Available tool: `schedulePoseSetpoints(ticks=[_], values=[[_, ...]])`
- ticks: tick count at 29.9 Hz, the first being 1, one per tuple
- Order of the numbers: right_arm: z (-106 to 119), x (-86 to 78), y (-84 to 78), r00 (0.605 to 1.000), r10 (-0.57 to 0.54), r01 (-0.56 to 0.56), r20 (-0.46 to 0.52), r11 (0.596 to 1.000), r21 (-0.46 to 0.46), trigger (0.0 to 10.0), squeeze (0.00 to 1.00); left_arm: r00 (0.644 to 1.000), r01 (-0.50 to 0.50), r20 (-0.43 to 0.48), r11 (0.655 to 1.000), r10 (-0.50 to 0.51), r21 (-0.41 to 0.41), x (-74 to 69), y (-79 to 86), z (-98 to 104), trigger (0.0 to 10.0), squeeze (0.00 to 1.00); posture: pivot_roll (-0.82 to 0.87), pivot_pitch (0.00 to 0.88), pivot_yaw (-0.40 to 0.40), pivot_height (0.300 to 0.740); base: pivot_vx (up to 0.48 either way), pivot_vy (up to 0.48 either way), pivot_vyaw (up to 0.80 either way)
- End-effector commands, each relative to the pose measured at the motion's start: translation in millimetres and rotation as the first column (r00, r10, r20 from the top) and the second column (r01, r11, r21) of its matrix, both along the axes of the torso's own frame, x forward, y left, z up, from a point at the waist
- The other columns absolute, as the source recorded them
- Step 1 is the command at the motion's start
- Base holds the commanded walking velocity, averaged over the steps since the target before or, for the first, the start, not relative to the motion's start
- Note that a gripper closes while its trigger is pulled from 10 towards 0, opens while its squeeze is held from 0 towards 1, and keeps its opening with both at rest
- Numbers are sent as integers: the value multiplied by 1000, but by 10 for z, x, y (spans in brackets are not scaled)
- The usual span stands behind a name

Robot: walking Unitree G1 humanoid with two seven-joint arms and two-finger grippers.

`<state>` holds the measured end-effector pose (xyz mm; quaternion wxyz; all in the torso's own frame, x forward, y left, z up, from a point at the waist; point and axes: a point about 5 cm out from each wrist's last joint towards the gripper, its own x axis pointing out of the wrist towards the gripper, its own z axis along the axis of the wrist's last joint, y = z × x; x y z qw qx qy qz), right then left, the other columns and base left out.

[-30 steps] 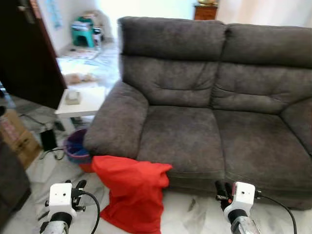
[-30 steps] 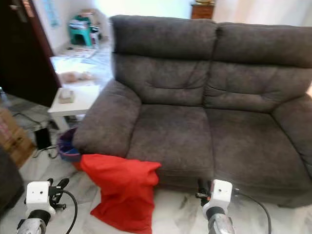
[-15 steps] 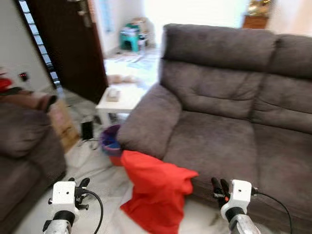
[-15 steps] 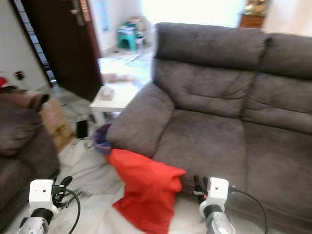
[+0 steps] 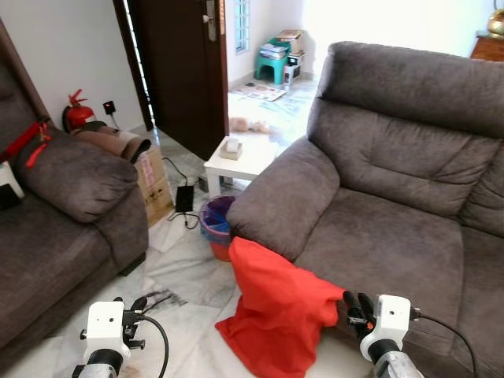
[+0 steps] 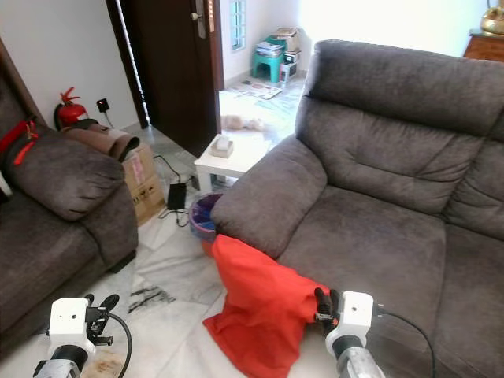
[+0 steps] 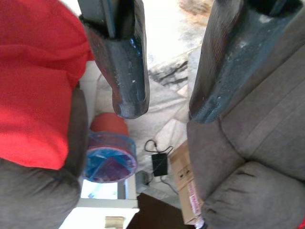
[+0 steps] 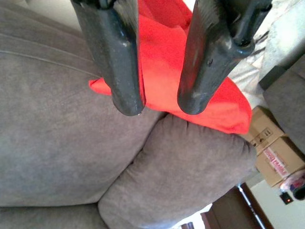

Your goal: Move the pillow to the sofa from floor

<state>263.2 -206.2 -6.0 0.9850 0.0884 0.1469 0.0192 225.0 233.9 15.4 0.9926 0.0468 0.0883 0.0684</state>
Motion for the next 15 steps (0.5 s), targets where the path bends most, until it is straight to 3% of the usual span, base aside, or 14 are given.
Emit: schedulePoseSetpoints(ticks=[1,15], values=[[25,36,26,1000,-1,1,10,1000,18,10000,0,1000,6,23,1000,-6,11,31,5,60,10000,0,109,0,-2,740,0,-480,0],[52,81,80,1000,24,-25,17,999,43,10000,0,999,15,36,1000,-15,15,93,6,127,10000,0,96,0,13,740,0,-480,0]])
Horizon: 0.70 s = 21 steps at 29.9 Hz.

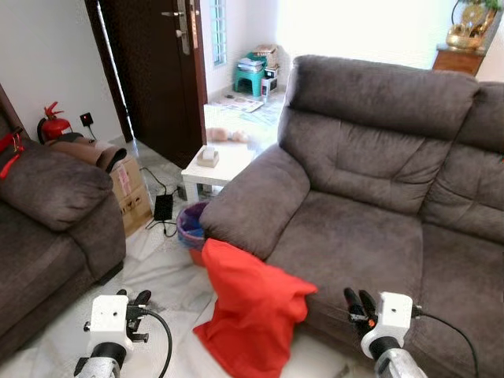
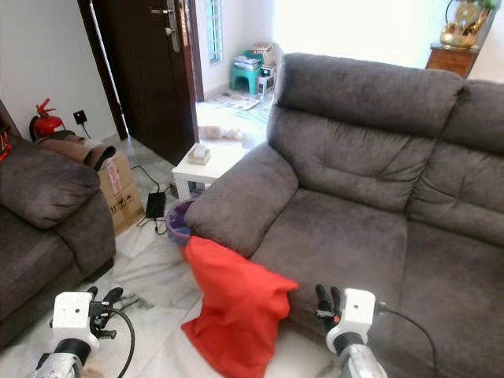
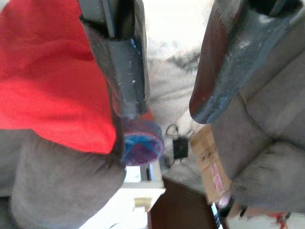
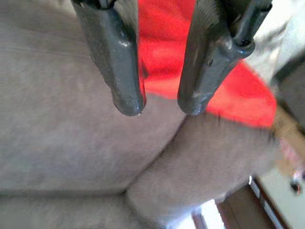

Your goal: Move the pillow to the sofa from floor

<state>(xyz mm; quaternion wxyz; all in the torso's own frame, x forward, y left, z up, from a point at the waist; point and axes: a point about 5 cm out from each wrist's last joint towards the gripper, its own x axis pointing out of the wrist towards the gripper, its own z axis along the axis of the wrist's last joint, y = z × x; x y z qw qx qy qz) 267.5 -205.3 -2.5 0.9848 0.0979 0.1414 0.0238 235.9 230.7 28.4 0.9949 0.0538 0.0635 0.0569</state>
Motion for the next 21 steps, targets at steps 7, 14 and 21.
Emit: schedulePoseSetpoints(ticks=[7,14,21], values=[[62,93,172,991,135,-135,17,991,14,10000,0,998,26,-61,999,-29,-48,-68,20,-92,10000,0,99,0,3,740,0,-40,0],[123,145,100,997,68,-68,45,998,6,10000,0,999,-28,-39,996,24,-91,-141,36,-87,10000,0,112,0,0,740,0,0,229],[86,100,90,999,17,-19,41,999,32,10000,0,1000,-20,-14,1000,20,15,-104,50,-15,10000,0,111,0,9,740,0,0,800]])
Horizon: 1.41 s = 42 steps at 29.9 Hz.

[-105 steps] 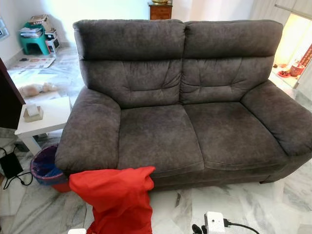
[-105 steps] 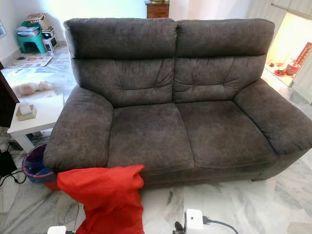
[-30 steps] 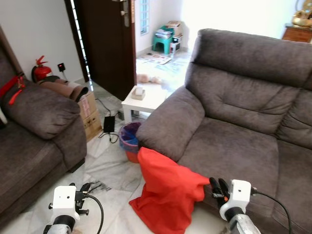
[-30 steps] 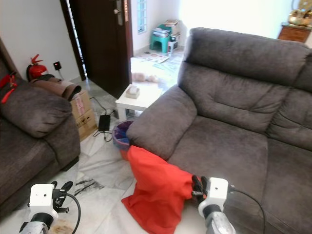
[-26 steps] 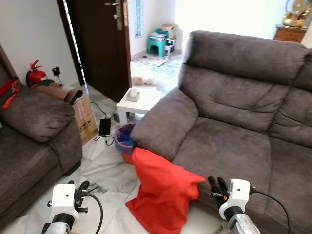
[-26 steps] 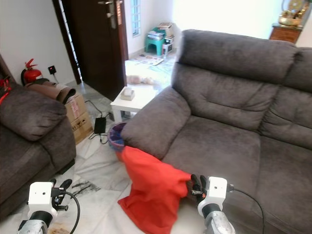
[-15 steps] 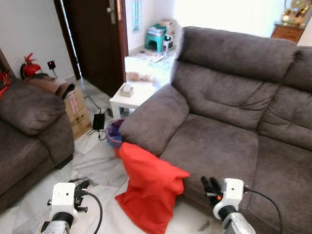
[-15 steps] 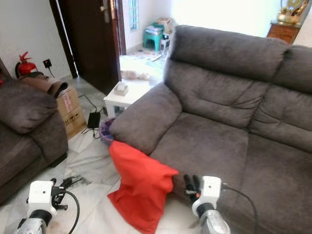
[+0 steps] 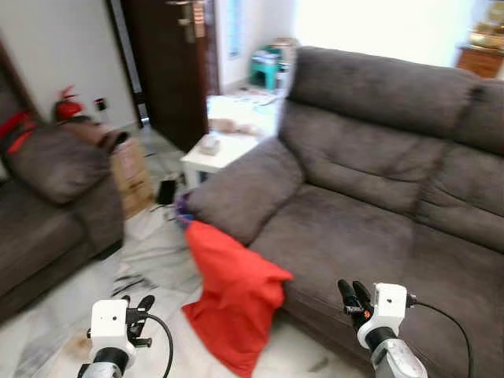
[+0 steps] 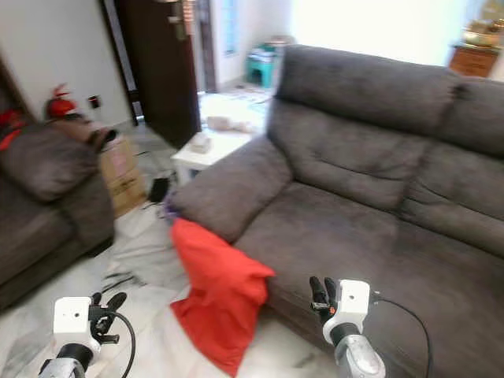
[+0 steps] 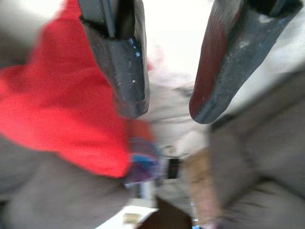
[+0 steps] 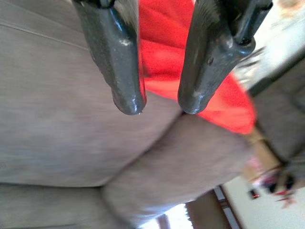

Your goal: Move the pillow to the sofa from floor

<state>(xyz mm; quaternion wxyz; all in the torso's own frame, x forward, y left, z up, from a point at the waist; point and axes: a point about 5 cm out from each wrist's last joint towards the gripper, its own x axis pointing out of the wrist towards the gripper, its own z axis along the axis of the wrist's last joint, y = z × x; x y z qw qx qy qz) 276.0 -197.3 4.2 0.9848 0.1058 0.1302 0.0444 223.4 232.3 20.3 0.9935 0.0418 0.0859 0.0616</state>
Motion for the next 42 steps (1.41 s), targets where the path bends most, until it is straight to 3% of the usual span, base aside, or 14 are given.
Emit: schedulePoseSetpoints(ticks=[1,15,26,42], values=[[7,1,3,1000,-29,29,11,999,16,10000,0,999,-12,34,998,10,56,38,38,86,10000,0,112,0,13,740,0,0,800],[18,20,69,1000,-2,2,20,1000,21,10000,0,999,-28,34,997,26,71,37,102,111,10000,0,118,0,20,740,0,0,800],[1,25,95,1000,2,-2,1,1000,27,10000,0,998,-42,39,998,40,55,40,96,120,10000,0,132,0,8,740,0,0,0],[24,55,90,1000,-14,13,8,999,31,10000,0,998,-50,40,998,48,30,51,101,123,10000,0,134,0,9,740,287,0,286]])
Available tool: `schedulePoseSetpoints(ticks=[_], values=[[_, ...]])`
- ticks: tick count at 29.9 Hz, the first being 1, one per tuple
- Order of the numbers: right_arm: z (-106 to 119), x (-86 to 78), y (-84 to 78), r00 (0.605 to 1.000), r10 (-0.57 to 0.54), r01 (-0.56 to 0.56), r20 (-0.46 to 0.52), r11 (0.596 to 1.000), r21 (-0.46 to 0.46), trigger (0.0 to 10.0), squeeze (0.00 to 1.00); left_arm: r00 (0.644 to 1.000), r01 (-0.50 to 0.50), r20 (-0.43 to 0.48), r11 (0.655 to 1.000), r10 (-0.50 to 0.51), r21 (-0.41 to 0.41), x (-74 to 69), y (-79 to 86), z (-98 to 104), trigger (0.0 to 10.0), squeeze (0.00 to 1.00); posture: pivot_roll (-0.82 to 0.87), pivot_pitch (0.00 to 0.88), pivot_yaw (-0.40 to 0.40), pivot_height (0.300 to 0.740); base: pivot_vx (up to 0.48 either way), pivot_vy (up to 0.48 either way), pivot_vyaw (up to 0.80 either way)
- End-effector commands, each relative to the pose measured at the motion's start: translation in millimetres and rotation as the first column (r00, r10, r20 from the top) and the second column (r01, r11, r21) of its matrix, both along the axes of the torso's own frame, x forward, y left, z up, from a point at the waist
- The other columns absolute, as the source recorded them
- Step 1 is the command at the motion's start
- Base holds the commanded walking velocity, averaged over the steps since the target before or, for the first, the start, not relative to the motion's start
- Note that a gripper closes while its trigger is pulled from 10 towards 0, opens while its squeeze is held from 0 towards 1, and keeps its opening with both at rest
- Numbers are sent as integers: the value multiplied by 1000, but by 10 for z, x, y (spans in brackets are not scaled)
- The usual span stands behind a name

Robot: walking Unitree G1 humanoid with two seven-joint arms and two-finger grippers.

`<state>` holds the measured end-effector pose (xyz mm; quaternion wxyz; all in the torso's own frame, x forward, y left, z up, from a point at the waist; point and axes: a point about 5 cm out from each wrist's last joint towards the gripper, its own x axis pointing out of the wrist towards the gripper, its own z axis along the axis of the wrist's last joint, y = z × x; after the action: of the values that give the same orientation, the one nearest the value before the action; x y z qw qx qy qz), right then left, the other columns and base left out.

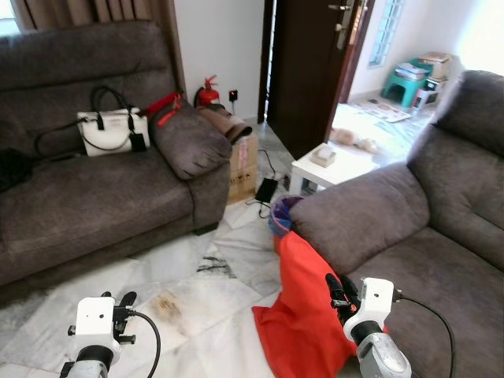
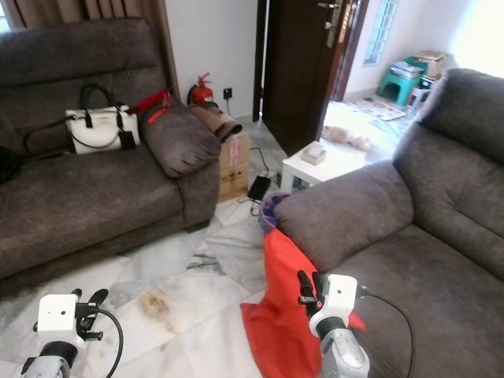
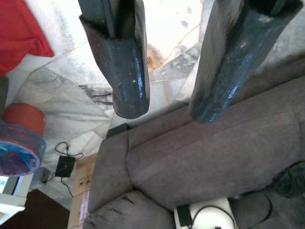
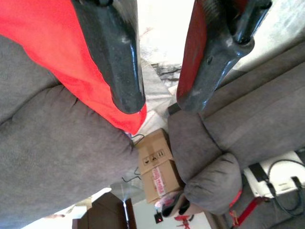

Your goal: Move the pillow to the sofa from floor

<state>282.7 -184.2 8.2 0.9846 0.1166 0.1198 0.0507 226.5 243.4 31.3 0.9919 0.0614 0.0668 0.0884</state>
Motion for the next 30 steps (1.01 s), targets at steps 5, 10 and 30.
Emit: schedulePoseSetpoints(ticks=[5,10,30], values=[[-5,4,-35,999,-30,30,-10,999,16,10000,0,1000,3,3,1000,-3,-16,33,-16,18,10000,0,133,0,12,740,305,0,0],[-3,16,-42,999,-40,41,-15,999,18,10000,0,1000,24,8,1000,-24,-9,64,-51,35,10000,0,144,0,7,740,279,0,0],[54,80,-43,999,-48,48,1,998,29,10000,0,999,28,17,999,-27,-21,78,-62,50,10000,0,133,0,5,740,37,0,0]])
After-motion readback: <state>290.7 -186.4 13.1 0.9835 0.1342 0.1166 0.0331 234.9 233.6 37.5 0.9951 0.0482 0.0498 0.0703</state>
